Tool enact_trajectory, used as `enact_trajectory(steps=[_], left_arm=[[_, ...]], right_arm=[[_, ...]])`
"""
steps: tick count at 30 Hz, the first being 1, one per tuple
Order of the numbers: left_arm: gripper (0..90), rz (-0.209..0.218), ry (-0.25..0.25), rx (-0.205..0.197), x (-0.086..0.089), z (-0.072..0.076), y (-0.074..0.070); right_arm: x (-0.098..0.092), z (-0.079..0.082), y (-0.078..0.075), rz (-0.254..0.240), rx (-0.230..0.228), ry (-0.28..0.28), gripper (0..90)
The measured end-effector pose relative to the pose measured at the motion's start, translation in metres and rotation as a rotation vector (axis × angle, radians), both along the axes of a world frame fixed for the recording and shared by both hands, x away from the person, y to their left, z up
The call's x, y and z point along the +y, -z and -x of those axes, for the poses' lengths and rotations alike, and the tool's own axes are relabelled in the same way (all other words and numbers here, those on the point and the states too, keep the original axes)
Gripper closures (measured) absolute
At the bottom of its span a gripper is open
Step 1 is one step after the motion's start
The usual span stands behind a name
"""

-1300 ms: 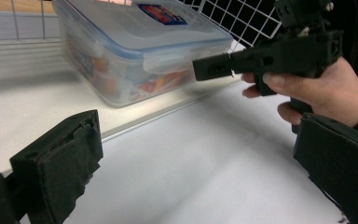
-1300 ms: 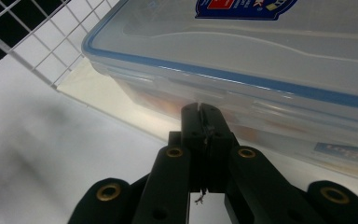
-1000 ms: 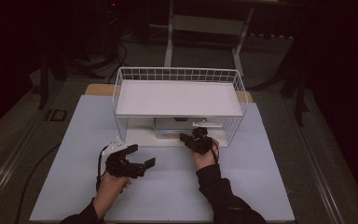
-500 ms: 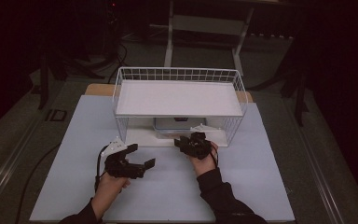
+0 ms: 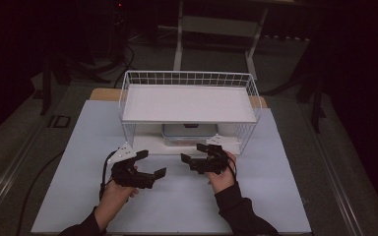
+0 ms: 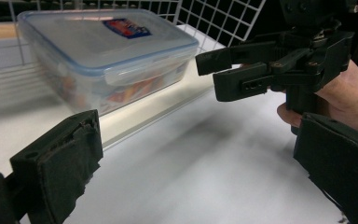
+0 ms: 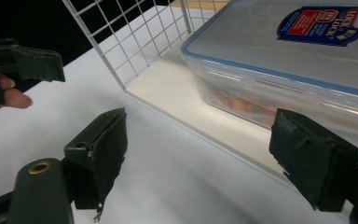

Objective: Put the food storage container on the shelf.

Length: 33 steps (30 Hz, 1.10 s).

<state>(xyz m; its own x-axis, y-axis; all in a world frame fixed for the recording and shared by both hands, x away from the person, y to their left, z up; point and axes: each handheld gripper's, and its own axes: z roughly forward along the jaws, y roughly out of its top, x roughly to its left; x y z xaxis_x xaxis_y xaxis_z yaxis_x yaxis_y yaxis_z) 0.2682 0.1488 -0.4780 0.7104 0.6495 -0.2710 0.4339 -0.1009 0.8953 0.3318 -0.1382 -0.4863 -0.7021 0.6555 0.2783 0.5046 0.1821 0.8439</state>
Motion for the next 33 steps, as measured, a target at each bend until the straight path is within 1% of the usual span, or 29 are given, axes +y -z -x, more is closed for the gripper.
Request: enact_trajectory(steps=[2,4,6,8,10,11,13,16,18,20,21,23,26,27,29,33], left_arm=[[0.7,-0.006,0.0,0.002,0.003,0.001,-0.001],[0.7,-0.001,0.0,0.003,0.006,0.003,-0.003],[0.7,-0.004,-0.001,0.0,0.008,0.005,-0.005],[0.7,0.004,0.002,0.003,0.011,0.008,-0.006],[0.7,0.005,0.003,0.007,0.012,0.009,-0.006],[0.7,0.005,0.008,0.007,0.013,0.012,-0.007],[0.7,-0.004,0.014,0.006,0.015,0.016,-0.007],[0.7,0.001,0.015,0.006,0.018,0.022,-0.008],[0.7,-0.006,0.018,0.002,0.019,0.026,-0.008],[0.7,-0.011,0.023,-0.002,0.02,0.029,-0.006],[0.7,-0.012,0.023,-0.003,0.021,0.031,-0.005],[0.7,-0.018,0.021,-0.004,0.022,0.034,-0.002],[0.7,-0.014,0.02,0.0,0.023,0.037,0.004],[0.7,-0.014,0.02,0.0,0.023,0.037,0.004],[0.7,-0.009,0.026,0.004,0.023,0.039,0.011],[0.7,-0.014,0.026,0.002,0.023,0.041,0.015]], right_arm=[[-0.006,0.006,-0.004,0.015,-0.022,-0.001,19.1],[-0.012,0.011,-0.006,0.006,-0.025,-0.001,19.9],[-0.017,0.016,-0.007,0.015,-0.038,-0.004,19.9],[-0.023,0.021,-0.008,0.02,-0.05,-0.006,19.9],[-0.026,0.023,-0.009,0.022,-0.053,-0.005,19.8],[-0.034,0.03,-0.009,0.014,-0.052,-0.003,19.8],[-0.039,0.035,-0.009,0.019,-0.055,-0.003,19.8],[-0.048,0.042,-0.007,0.028,-0.064,0.0,19.8],[-0.054,0.047,-0.006,0.024,-0.062,0.005,19.9],[-0.06,0.051,-0.004,0.011,-0.054,0.01,19.9],[-0.063,0.053,-0.003,0.012,-0.049,0.01,19.8],[-0.067,0.057,0.0,0.027,-0.049,0.014,19.8],[-0.073,0.063,0.004,0.047,-0.048,0.019,19.8],[-0.073,0.063,0.004,0.047,-0.048,0.019,19.8],[-0.079,0.067,0.009,0.045,-0.04,0.023,19.8],[-0.083,0.069,0.013,0.049,-0.044,0.032,19.9]])
